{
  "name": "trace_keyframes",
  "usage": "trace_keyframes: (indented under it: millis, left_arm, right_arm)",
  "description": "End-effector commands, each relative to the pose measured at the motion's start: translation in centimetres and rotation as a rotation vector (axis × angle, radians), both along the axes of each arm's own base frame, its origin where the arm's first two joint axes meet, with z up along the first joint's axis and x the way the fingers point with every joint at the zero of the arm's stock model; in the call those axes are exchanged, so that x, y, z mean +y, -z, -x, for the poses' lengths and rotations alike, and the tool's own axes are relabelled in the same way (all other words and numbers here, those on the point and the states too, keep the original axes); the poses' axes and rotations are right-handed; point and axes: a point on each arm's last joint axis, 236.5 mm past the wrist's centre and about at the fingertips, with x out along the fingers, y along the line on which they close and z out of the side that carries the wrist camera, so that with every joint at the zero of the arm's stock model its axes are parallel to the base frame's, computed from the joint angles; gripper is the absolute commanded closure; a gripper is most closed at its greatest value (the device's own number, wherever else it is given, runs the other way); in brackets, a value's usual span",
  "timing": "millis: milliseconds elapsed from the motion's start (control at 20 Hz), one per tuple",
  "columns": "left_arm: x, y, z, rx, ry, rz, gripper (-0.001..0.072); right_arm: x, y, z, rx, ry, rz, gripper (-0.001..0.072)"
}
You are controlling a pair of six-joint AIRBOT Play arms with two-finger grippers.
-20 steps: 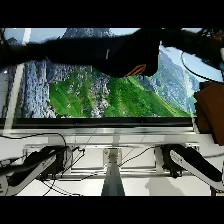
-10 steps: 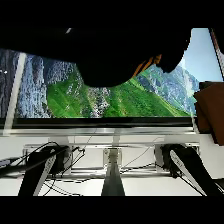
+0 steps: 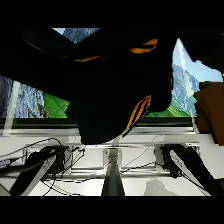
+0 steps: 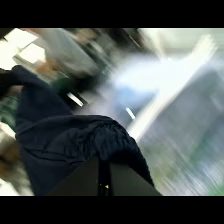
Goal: Fold the clothes and pants, and hang the long-sleeved shirts on hangers.
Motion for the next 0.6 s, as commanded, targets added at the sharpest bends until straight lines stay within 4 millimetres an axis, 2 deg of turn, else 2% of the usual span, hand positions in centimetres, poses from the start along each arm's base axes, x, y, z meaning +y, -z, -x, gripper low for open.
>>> trace_keyframes:
  millis: [0, 50, 100, 150, 200, 300, 400, 450, 550]
  left_arm:
    - [-3.4, 14.7, -5.4, 0.399, 0.114, 0.034, 0.0702]
    - [-5.1, 18.3, -6.7, 0.471, 0.147, 0.039, 0.0703]
    - [-6.9, 21.6, -7.5, 0.532, 0.176, 0.036, 0.0703]
    - [-8.4, 24.4, -8.0, 0.584, 0.201, 0.031, 0.0703]
    - [-9.6, 26.4, -8.1, 0.622, 0.217, 0.029, 0.0703]
    - [-10.3, 27.8, -8.1, 0.653, 0.223, 0.032, 0.0702]
    - [-10.1, 27.0, -7.8, 0.655, 0.212, 0.048, 0.0703]
    - [-10.0, 26.5, -7.1, 0.678, 0.199, 0.073, 0.0702]
    - [-10.4, 26.0, -3.9, 0.775, 0.253, 0.068, 0.0702]
  right_arm:
    - [-3.5, 15.4, -6.7, 0.297, 0.151, 0.179, 0.0683]
    - [-4.5, 20.5, -8.3, 0.392, 0.201, 0.194, 0.0683]
    - [-5.5, 24.7, -9.7, 0.471, 0.256, 0.189, 0.0683]
    - [-6.3, 27.6, -10.7, 0.533, 0.299, 0.178, 0.0683]
    - [-7.2, 29.7, -11.6, 0.580, 0.335, 0.166, 0.0683]
    - [-9.6, 32.0, -13.2, 0.628, 0.396, 0.153, 0.0683]
    - [-11.9, 32.5, -14.0, 0.647, 0.438, 0.144, 0.0683]
    - [-13.2, 32.3, -14.2, 0.644, 0.460, 0.142, 0.0683]
    - [-14.9, 32.0, -13.9, 0.662, 0.461, 0.162, 0.0684]
